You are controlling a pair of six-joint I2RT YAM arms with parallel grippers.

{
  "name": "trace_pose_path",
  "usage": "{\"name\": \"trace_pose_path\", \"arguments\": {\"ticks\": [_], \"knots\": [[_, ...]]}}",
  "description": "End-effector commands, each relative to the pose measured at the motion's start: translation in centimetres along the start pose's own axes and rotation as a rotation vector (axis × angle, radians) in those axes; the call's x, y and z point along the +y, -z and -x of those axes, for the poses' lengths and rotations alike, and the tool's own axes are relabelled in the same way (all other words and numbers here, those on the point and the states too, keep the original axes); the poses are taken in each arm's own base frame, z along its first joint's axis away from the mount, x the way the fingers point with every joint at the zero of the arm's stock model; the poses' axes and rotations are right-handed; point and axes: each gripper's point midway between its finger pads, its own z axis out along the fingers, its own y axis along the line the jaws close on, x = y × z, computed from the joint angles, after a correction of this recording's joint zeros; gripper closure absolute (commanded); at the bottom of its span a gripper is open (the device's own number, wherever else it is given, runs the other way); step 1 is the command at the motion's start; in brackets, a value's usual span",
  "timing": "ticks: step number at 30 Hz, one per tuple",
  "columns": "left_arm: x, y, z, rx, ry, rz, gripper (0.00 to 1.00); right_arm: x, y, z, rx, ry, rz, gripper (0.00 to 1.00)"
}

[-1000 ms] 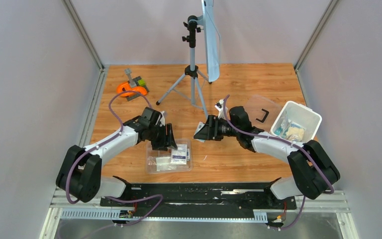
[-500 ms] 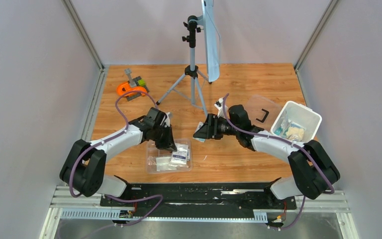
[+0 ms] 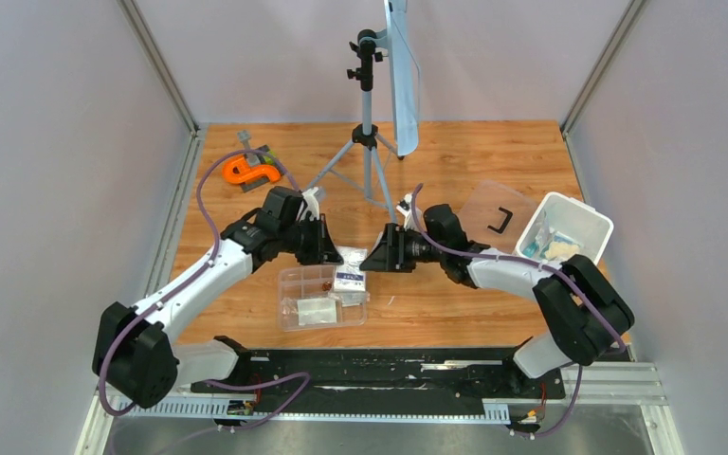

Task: Organize the medicine kit
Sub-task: Pick up the medical item from the medicine box compartment, then place the medical item at the medicine box.

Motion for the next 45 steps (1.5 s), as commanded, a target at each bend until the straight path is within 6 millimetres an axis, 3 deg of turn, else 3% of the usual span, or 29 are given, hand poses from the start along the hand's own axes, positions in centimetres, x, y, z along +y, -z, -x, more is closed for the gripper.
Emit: {"name": "trace_pose_path", "arguments": {"ticks": [1, 4, 6, 8, 11, 13, 14, 16, 18, 20, 27, 30, 32, 38, 45], "knots": [[-3.3, 1.1, 1.3, -0.041, -0.002, -0.132, 1.0, 3.3, -1.1, 0.7, 0.006, 0.044, 0.11, 0.35], [-3.3, 0.7, 1.3, -0.033, 0.01, -0.137, 1.0, 4.0, -1.2, 0.6, 0.014, 0.052, 0.133, 0.43], [-3.4, 0.5, 1.3, -0.03, 0.018, -0.146, 1.0, 4.1, -1.1, 0.6, 0.01, 0.057, 0.133, 0.54], [-3.6, 0.4, 1.4, -0.033, 0.019, -0.155, 1.0, 4.0, -1.0, 0.8, 0.0, 0.064, 0.118, 0.68], [-3.6, 0.1, 1.4, -0.024, 0.018, -0.161, 0.96, 4.0, -0.6, 1.0, -0.009, 0.08, 0.096, 0.97], [-3.4, 0.0, 1.3, -0.014, 0.018, -0.148, 0.75, 3.7, -0.2, 1.4, -0.02, 0.089, 0.057, 1.0], [-3.2, 0.0, 1.4, -0.014, 0.014, -0.132, 0.55, 3.1, 0.2, 1.5, -0.026, 0.086, 0.013, 1.0], [-2.8, 0.2, 1.7, -0.02, 0.003, -0.098, 0.34, 2.1, 1.7, 2.6, -0.071, 0.096, -0.069, 1.0], [-2.6, 0.7, 2.1, -0.037, -0.015, -0.069, 0.22, 0.7, 4.3, 4.0, -0.145, 0.111, -0.168, 1.0], [-2.5, 1.2, 2.5, -0.052, -0.037, -0.05, 0.18, -0.6, 7.9, 5.4, -0.24, 0.13, -0.274, 1.0], [-2.1, 1.6, 3.7, -0.067, -0.066, -0.021, 0.17, -4.0, 23.8, 10.3, -0.615, 0.217, -0.683, 1.0], [-2.2, 1.6, 4.0, -0.07, -0.07, -0.031, 0.17, -5.7, 30.4, 11.3, -0.714, 0.192, -0.882, 1.0], [-2.2, 1.5, 4.0, -0.065, -0.071, -0.037, 0.17, -6.7, 33.4, 11.5, -0.746, 0.15, -0.962, 1.0], [-2.3, 1.3, 3.9, -0.063, -0.073, -0.047, 0.17, -9.2, 38.1, 12.0, -0.805, 0.033, -1.086, 1.0], [-2.1, 0.5, 3.3, -0.027, -0.076, -0.064, 0.18, -12.6, 40.4, 9.9, -0.818, -0.111, -1.279, 1.0]]}}
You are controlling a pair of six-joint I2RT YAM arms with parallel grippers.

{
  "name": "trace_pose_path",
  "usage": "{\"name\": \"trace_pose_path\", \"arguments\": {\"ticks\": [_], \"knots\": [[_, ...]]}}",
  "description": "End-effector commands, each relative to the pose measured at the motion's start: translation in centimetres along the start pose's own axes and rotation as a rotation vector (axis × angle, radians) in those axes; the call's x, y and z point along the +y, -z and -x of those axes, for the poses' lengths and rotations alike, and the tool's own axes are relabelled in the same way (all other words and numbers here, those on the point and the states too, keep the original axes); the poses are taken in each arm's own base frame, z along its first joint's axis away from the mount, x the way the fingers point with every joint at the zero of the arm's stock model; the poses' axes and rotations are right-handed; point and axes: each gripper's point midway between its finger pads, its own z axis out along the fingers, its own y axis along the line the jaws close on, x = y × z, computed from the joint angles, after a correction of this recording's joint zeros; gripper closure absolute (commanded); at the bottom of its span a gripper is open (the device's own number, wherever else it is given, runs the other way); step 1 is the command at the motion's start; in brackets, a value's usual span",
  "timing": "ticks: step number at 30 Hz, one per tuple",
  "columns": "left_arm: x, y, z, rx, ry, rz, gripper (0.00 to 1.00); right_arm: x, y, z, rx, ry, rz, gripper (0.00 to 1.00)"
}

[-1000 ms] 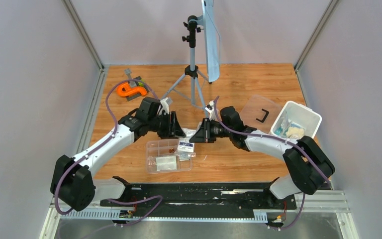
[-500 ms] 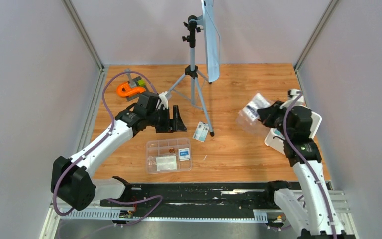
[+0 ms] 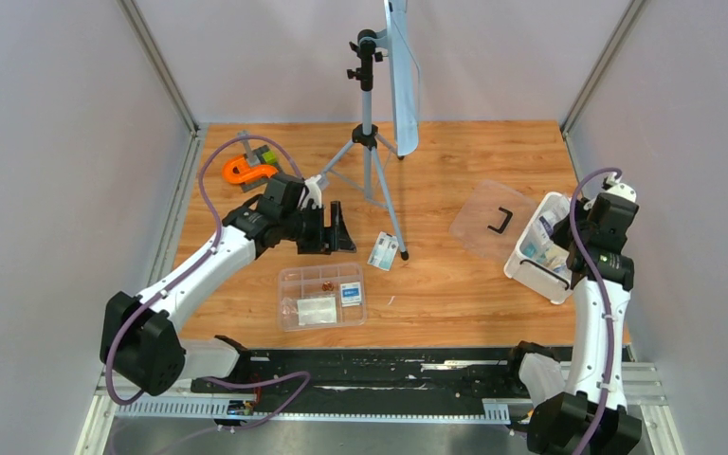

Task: Organize the medicine kit
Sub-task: Place the medical item at the medicine box.

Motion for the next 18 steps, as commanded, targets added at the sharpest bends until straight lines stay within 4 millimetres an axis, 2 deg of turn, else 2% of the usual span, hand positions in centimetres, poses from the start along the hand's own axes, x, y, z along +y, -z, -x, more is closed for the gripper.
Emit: {"name": "trace_pose_path", "arguments": {"ticks": [1, 5, 6, 9, 10, 12, 14, 16, 18], "knots": [[-0.6, -0.2, 0.6, -0.005, -0.038, -0.039, 0.18, -3.1, 0.5, 0.9, -0.066, -0.016, -0.172, 1.0], [-0.6, -0.3, 0.3, 0.003, -0.049, -0.047, 0.18, -5.0, 0.3, 0.0, -0.088, -0.04, -0.265, 0.98], [-0.5, -0.4, 0.2, 0.007, -0.052, -0.046, 0.18, -5.3, 0.3, -0.2, -0.088, -0.048, -0.28, 0.88], [0.0, -0.5, 0.0, 0.009, -0.05, -0.032, 0.17, -5.2, 0.0, -0.1, -0.083, -0.07, -0.279, 0.29], [0.3, -0.6, -0.1, 0.008, -0.046, -0.019, 0.17, -4.8, 0.0, 0.1, -0.085, -0.072, -0.263, 0.24], [0.8, -0.9, -0.1, 0.005, -0.038, 0.006, 0.17, -3.6, 0.4, 0.9, -0.099, -0.08, -0.202, 0.24], [1.6, -1.1, -0.2, 0.002, -0.031, 0.043, 0.17, -1.4, 0.9, 1.7, -0.115, -0.087, -0.096, 0.29], [2.2, -1.1, -0.1, -0.008, -0.026, 0.073, 0.17, 2.4, 1.3, 1.6, -0.105, -0.085, 0.084, 0.36], [2.5, -1.0, 0.1, -0.024, -0.023, 0.09, 0.17, 6.4, 1.6, 0.3, -0.058, -0.083, 0.224, 0.4]]}}
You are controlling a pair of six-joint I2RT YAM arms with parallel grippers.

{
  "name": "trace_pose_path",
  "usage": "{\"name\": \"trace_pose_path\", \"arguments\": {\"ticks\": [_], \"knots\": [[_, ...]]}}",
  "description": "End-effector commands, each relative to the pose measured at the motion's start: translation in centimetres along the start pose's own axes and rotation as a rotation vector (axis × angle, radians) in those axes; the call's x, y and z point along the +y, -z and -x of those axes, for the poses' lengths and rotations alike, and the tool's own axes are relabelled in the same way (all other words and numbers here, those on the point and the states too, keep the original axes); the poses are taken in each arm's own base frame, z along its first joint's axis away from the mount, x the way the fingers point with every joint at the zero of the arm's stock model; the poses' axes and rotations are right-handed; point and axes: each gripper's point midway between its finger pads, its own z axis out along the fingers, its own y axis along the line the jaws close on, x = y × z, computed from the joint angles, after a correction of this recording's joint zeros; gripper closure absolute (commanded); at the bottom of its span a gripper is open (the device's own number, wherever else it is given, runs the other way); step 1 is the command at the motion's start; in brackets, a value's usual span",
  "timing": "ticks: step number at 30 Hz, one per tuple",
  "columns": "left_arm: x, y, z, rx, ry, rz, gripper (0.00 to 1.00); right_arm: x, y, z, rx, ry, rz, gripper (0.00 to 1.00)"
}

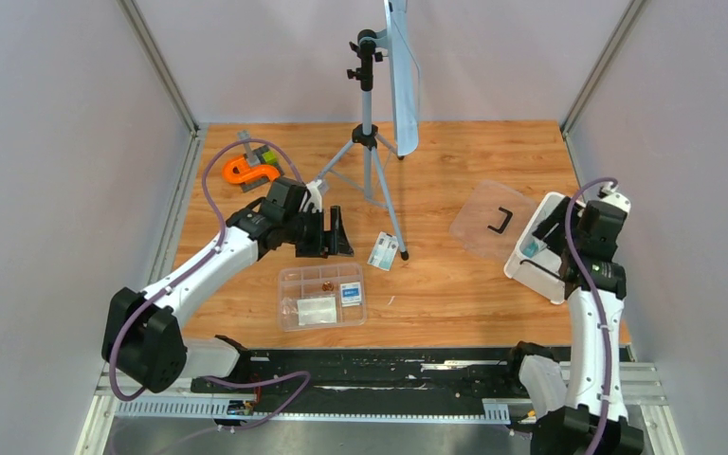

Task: Organize the medicine kit
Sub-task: Place the medical item at the medicine box.

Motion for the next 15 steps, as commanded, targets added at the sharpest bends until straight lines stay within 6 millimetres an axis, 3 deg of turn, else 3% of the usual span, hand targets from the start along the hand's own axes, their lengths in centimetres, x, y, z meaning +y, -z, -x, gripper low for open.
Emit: {"name": "trace_pose_path", "arguments": {"ticks": [1, 5, 9, 13, 15], "knots": [[1.0, -0.1, 1.0, -0.049, -0.015, 0.051, 0.18, 9.6, 2.6, 0.3, -0.007, -0.011, 0.357, 0.4], [1.8, -0.2, 1.3, -0.066, -0.012, 0.098, 0.19, 16.8, 3.9, -5.6, 0.095, 0.084, 0.484, 0.38], [2.4, -0.4, 1.4, -0.074, 0.012, 0.123, 0.2, 23.1, 5.0, -13.2, 0.281, 0.077, 0.622, 0.38], [2.6, -0.6, 2.0, -0.098, 0.033, 0.115, 0.21, 26.4, 4.1, -19.8, 0.444, -0.061, 0.676, 0.36], [2.8, -1.3, 2.5, -0.097, 0.028, 0.117, 0.22, 27.1, 3.3, -21.7, 0.5, -0.14, 0.679, 0.37]]}}
